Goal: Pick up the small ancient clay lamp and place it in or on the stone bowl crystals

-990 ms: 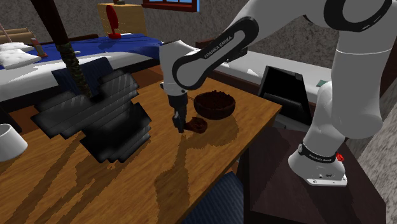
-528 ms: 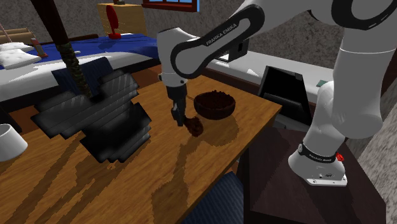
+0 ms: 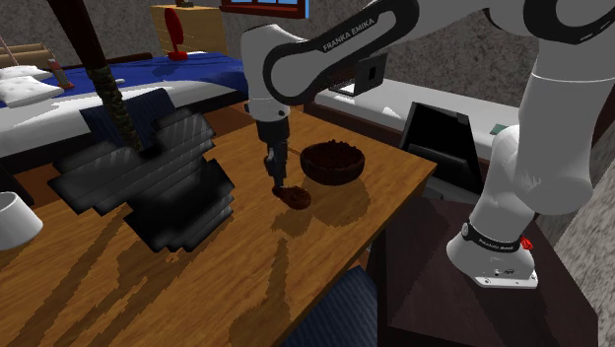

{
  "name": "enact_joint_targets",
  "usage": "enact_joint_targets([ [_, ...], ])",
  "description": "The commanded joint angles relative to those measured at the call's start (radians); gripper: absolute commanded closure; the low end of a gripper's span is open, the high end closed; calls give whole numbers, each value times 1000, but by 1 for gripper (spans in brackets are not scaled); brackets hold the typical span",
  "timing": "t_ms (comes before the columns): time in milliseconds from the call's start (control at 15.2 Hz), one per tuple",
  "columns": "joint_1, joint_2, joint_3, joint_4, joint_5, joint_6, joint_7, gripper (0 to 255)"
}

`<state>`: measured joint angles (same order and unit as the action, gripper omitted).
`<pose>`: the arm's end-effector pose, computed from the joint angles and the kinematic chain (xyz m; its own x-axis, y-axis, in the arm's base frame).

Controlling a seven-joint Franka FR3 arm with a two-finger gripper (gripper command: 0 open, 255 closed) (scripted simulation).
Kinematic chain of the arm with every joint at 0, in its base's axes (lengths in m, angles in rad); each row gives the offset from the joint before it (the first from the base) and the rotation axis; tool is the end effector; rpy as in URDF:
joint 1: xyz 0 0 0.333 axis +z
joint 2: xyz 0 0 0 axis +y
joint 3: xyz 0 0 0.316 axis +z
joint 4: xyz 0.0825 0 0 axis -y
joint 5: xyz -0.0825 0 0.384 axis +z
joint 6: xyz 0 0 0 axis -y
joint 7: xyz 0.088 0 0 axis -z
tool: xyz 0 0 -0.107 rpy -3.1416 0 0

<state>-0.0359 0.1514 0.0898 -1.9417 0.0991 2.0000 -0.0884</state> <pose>0.5799 0.0358 0.3988 0.9912 0.1005 -0.0856 0.0912 -0.9901 -0.1072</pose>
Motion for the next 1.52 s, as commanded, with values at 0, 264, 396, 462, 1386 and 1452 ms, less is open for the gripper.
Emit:
enact_joint_targets([
  [0, -47, -101, -1, -147, 133, 132, -243, 0],
  [264, -78, -169, -25, -286, 345, 253, -587, 0],
  [396, -73, -153, -21, -294, 353, 278, -591, 0],
  [462, -71, -145, -18, -298, 357, 290, -593, 0],
  [1386, -65, -123, -12, -306, 367, 322, -599, 255],
  [1452, -65, -123, -12, -306, 367, 322, -599, 255],
])
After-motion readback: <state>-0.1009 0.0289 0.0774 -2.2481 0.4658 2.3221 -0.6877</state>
